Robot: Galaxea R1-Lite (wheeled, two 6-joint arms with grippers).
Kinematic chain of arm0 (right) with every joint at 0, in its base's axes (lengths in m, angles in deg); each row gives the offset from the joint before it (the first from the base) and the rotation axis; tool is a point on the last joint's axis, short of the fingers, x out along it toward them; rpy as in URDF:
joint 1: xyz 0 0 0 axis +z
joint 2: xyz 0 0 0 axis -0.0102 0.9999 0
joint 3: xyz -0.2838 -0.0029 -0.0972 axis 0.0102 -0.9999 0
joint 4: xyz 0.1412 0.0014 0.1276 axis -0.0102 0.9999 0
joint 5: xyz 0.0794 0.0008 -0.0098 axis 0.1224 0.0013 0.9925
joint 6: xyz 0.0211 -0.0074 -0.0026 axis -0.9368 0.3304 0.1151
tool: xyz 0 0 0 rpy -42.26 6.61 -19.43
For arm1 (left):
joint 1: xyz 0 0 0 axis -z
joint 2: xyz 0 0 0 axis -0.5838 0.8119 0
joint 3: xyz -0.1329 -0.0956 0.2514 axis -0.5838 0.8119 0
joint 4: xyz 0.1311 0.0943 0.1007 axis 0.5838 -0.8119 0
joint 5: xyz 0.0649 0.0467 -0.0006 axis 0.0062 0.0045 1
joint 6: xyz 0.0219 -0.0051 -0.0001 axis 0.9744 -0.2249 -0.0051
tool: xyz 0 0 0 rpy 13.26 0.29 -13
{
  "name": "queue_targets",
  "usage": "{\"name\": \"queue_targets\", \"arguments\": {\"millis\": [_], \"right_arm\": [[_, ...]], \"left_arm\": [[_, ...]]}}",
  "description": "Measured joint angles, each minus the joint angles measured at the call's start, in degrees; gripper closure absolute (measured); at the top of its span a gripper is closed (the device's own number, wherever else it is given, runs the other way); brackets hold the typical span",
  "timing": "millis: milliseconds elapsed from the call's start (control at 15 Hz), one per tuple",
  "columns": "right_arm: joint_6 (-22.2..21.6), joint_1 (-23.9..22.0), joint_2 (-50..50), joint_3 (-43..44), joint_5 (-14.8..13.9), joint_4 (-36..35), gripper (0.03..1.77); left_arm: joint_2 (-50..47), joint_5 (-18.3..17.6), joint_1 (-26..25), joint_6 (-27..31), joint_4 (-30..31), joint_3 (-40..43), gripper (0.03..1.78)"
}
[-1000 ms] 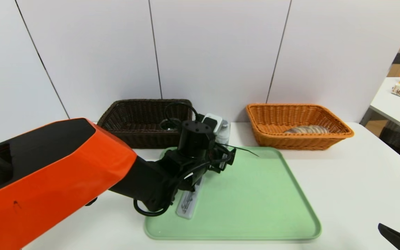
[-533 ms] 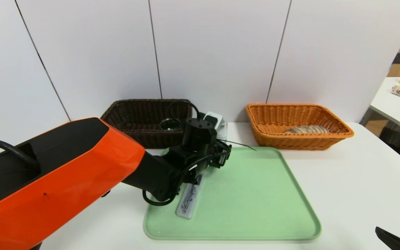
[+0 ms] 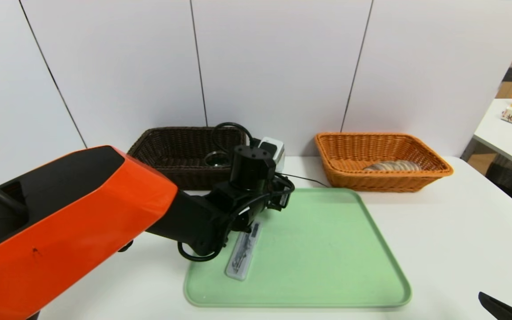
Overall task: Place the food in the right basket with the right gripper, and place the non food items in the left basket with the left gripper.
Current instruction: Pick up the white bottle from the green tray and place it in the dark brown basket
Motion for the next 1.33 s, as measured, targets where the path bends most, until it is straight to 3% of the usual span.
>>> {"name": "queue_targets", "arguments": {"millis": [733, 1000, 1333], "right_arm": [[-0.02, -0.54, 2.05, 0.11, 0.22, -0.3, 0.1], [0.06, -0.63, 2.54, 0.3, 0.28, -0.37, 0.1], [0.09, -0.65, 3.01, 0.52, 0.26, -0.37, 0.1]], "left_arm": [[-12.26, 0.17, 0.88, 4.35, -1.11, 7.41, 1.14], [-19.24, -0.16, -1.61, 7.45, -10.48, 6.53, 1.14], [-22.76, -2.45, -9.68, 8.57, -24.41, -4.22, 1.14]]}}
